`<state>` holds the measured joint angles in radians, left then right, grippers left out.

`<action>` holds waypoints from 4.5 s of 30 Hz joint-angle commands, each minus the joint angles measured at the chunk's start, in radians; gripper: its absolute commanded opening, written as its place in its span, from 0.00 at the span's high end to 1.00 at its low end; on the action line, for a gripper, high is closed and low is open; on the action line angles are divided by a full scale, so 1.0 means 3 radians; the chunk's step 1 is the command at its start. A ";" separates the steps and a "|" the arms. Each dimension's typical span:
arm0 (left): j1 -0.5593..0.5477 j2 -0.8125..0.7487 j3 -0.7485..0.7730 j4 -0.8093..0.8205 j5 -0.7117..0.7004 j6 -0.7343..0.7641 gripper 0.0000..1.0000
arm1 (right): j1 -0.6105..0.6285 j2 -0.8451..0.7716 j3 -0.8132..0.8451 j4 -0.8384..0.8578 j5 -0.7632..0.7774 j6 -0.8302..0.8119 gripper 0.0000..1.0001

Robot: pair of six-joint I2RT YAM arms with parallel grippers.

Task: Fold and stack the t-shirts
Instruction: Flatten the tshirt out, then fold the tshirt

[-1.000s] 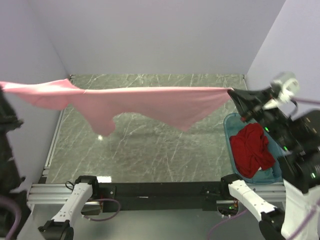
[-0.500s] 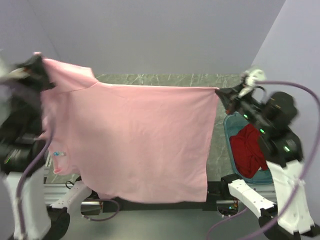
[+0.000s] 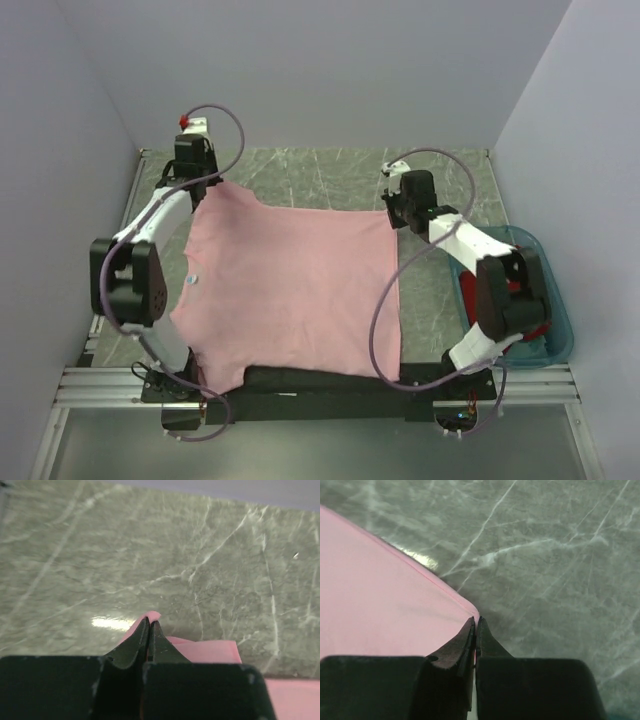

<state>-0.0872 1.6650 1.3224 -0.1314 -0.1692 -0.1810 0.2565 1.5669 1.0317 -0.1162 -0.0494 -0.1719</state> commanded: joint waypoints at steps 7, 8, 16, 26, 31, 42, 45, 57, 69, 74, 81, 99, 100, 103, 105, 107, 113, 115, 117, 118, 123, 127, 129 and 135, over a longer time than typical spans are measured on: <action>0.0060 0.1005 0.0551 0.0556 0.0288 -0.0097 0.99 | -0.0103 0.1039 0.0937 0.0265 0.0160 -0.0408 1.00; 0.0066 0.1061 0.0648 0.0551 0.0283 -0.0092 0.99 | -0.0124 0.1096 0.0994 0.0234 0.0160 -0.0429 1.00; 0.0106 0.1317 0.1012 0.0469 0.0329 -0.0148 0.99 | -0.0175 0.1414 0.1392 0.0254 0.0160 -0.0480 1.00; 0.0193 0.1379 0.1294 0.0233 0.0533 -0.0291 0.99 | -0.0196 0.1465 0.1480 0.0310 0.0190 -0.0455 1.00; 0.0204 0.1210 0.1054 0.0152 0.0574 -0.0327 0.99 | -0.0206 0.1409 0.1434 0.0305 0.0170 -0.0404 1.00; 0.0265 0.0786 0.0716 -0.0037 0.0528 -0.0521 0.99 | -0.0196 0.1118 0.1179 0.0275 0.0108 -0.0291 1.00; 0.0265 0.0607 0.0568 -0.0139 0.0482 -0.0567 0.99 | -0.0195 0.1021 0.1097 0.0234 0.0103 -0.0246 1.00; 0.0270 -0.0043 -0.0123 -0.0385 0.0349 -0.0813 0.99 | -0.0139 0.0581 0.0596 0.0188 0.0078 0.0046 1.00; 0.0275 -0.0493 -0.0603 -0.0590 0.0313 -0.1022 0.99 | -0.0073 0.0254 0.0284 0.0019 0.0160 0.0184 1.00; 0.0280 -0.0641 -0.0737 -0.0702 0.0242 -0.1048 0.99 | -0.0063 0.0197 0.0166 -0.0011 0.0256 0.0215 1.00; 0.0280 -0.0815 -0.0854 -0.0891 0.0089 -0.1053 0.99 | -0.0012 0.0192 0.0094 -0.0088 0.0298 0.0235 1.00; 0.0280 -0.0800 -0.1033 -0.0994 0.0012 -0.0977 0.99 | 0.0055 0.0494 0.0161 -0.0349 0.0277 0.0251 1.00; 0.0280 -0.0800 -0.1028 -0.0989 0.0012 -0.0972 0.99 | 0.0055 0.0504 0.0176 -0.0390 0.0292 0.0251 1.00; 0.0280 -0.0800 -0.0957 -0.1039 -0.0014 -0.0961 0.99 | 0.0065 0.0499 0.0151 -0.0400 0.0333 0.0251 1.00; 0.0280 -0.0805 -0.0896 -0.1060 -0.0014 -0.0951 0.99 | 0.0060 0.0453 0.0125 -0.0395 0.0344 0.0251 1.00; 0.0280 -0.0815 -0.0865 -0.1106 -0.0024 -0.0946 0.99 | 0.0060 0.0417 0.0110 -0.0395 0.0344 0.0251 1.00; 0.0280 -0.0897 -0.0997 -0.1096 0.0047 -0.1017 0.99 | 0.0075 0.0452 0.0053 -0.0395 0.0333 0.0276 1.00; 0.0280 -0.0917 -0.1135 -0.1065 0.0093 -0.1058 0.99 | 0.0081 0.0488 0.0043 -0.0405 0.0303 0.0286 1.00; 0.0275 -0.0912 -0.1252 -0.1014 0.0063 -0.1074 0.99 | 0.0086 0.0529 0.0038 -0.0421 0.0277 0.0292 0.99; 0.0280 -0.0892 -0.1273 -0.1009 0.0053 -0.1074 0.99 | 0.0096 0.0560 0.0043 -0.0436 0.0267 0.0292 0.99; 0.0280 -0.0902 -0.1426 -0.0958 0.0078 -0.1145 0.99 | 0.0142 0.0581 0.0018 -0.0472 0.0349 0.0312 0.98; 0.0280 -0.1009 -0.1519 -0.0948 0.0068 -0.1181 0.99 | 0.0157 0.0535 -0.0023 -0.0446 0.0323 0.0332 0.98; 0.0275 -0.1040 -0.1555 -0.0958 0.0053 -0.1207 0.99 | 0.0178 0.0550 -0.0023 -0.0456 0.0343 0.0338 0.96; 0.0280 -0.1152 -0.1698 -0.0948 0.0078 -0.1299 0.99 | 0.0203 0.0550 -0.0069 -0.0431 0.0339 0.0394 0.86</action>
<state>-0.0078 1.3575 0.8280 -0.4374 -0.1471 -0.5411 0.3077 1.7382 1.0233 -0.2577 0.0383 -0.0708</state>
